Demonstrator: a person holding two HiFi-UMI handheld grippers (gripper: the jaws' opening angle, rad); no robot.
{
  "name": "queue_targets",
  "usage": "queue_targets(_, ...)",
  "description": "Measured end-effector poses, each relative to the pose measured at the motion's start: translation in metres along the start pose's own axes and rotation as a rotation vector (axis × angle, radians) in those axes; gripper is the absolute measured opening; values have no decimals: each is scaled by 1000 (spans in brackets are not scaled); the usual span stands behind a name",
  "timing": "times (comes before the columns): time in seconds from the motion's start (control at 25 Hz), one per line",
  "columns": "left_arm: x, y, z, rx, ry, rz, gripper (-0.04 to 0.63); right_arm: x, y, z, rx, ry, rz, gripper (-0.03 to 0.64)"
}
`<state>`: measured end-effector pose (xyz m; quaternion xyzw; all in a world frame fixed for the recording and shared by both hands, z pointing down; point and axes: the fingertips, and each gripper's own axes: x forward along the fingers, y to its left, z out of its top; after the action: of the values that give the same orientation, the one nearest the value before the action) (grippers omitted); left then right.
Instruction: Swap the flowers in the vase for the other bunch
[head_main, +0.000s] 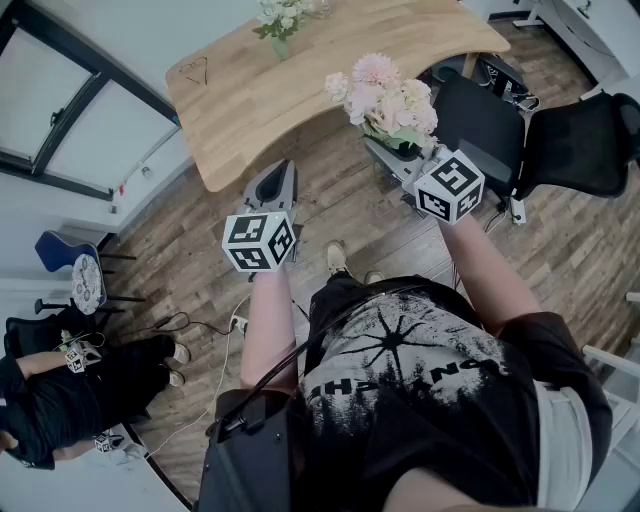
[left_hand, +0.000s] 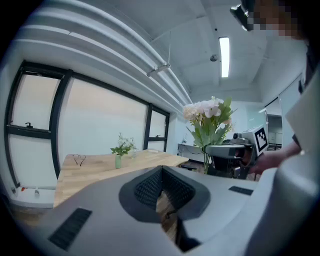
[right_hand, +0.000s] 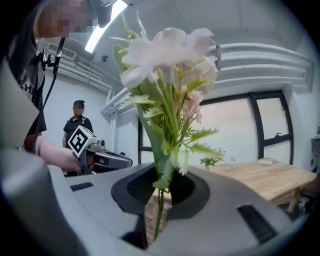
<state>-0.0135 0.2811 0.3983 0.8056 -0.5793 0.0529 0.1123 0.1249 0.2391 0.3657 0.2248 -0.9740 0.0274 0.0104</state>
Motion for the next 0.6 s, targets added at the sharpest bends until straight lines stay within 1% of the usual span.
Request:
queue_targets(0.12, 0, -1, -3, -19, -4, -7, 14, -1, 2, -3, 2, 2, 5, 54)
queue_targets(0.4, 2, 1, -6, -27, 0, -4, 14, 1, -2, -3, 2, -8, -11, 54)
queue_targets(0.6, 5, 5, -10, -35, 4, 1, 14, 4, -2, -4, 5, -9, -4, 54)
